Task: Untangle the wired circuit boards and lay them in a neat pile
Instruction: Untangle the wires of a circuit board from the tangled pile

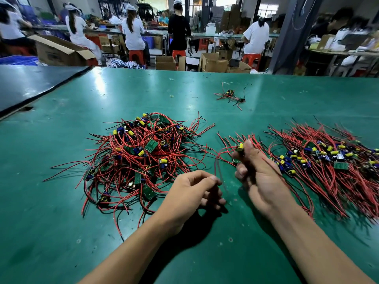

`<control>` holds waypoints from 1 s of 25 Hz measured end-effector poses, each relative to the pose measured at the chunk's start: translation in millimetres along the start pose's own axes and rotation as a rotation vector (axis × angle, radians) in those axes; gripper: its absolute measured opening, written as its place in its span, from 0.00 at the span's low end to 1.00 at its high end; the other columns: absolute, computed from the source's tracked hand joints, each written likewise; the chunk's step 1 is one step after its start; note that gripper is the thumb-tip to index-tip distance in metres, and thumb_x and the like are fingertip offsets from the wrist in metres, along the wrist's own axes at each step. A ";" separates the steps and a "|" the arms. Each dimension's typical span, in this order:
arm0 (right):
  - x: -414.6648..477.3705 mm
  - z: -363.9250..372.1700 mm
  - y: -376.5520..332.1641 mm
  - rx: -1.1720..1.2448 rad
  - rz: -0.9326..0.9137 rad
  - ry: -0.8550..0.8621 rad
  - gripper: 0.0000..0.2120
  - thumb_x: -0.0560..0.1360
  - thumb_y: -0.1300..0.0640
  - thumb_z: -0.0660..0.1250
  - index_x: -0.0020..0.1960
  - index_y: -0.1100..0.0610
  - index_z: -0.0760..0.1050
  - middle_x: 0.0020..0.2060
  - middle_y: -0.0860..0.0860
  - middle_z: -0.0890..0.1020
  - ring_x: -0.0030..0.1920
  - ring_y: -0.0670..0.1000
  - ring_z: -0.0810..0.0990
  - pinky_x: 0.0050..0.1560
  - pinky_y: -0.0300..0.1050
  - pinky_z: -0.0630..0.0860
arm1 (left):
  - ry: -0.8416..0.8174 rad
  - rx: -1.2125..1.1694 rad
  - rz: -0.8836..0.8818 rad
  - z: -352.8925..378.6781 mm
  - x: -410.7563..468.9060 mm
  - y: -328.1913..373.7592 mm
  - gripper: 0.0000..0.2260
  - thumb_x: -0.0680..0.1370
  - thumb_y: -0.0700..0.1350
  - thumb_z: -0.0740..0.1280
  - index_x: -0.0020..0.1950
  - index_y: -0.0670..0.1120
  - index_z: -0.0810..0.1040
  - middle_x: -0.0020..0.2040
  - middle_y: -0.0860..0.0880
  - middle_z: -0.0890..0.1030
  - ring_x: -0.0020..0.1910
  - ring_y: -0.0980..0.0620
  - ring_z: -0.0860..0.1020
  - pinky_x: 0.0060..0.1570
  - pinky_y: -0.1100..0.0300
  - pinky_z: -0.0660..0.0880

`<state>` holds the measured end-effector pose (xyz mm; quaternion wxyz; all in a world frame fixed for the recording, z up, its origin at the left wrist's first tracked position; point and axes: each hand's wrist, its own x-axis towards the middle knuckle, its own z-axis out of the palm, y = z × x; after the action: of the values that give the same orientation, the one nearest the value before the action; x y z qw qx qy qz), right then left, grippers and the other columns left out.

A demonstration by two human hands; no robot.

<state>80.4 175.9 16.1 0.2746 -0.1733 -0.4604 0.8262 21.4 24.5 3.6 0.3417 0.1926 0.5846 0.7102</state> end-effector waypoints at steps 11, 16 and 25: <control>-23.6 11.3 18.4 -0.367 0.044 -0.251 0.14 0.72 0.50 0.74 0.48 0.62 0.84 0.36 0.53 0.84 0.34 0.49 0.82 0.32 0.42 0.78 | -0.143 -0.119 0.028 -5.0 0.7 -1.2 0.14 0.75 0.54 0.70 0.53 0.46 0.85 0.41 0.42 0.84 0.36 0.48 0.83 0.37 0.59 0.80; -14.5 3.9 7.3 -0.501 -0.019 -0.192 0.15 0.70 0.45 0.73 0.41 0.58 0.86 0.26 0.46 0.79 0.26 0.42 0.74 0.27 0.33 0.71 | -0.119 -0.179 -0.018 -2.5 -1.4 -1.0 0.12 0.74 0.46 0.70 0.52 0.39 0.77 0.38 0.39 0.83 0.30 0.47 0.81 0.31 0.59 0.79; -10.1 1.1 9.2 -0.427 0.110 -0.220 0.19 0.69 0.40 0.73 0.37 0.57 0.81 0.26 0.56 0.68 0.23 0.50 0.65 0.24 0.38 0.66 | -0.184 -0.031 -0.013 -3.5 -1.8 -1.4 0.07 0.76 0.44 0.69 0.45 0.41 0.84 0.43 0.39 0.84 0.36 0.44 0.83 0.36 0.59 0.79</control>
<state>85.1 165.1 9.0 0.1347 -0.1612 -0.6417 0.7376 20.6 21.0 1.6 0.4017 0.2479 0.5410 0.6960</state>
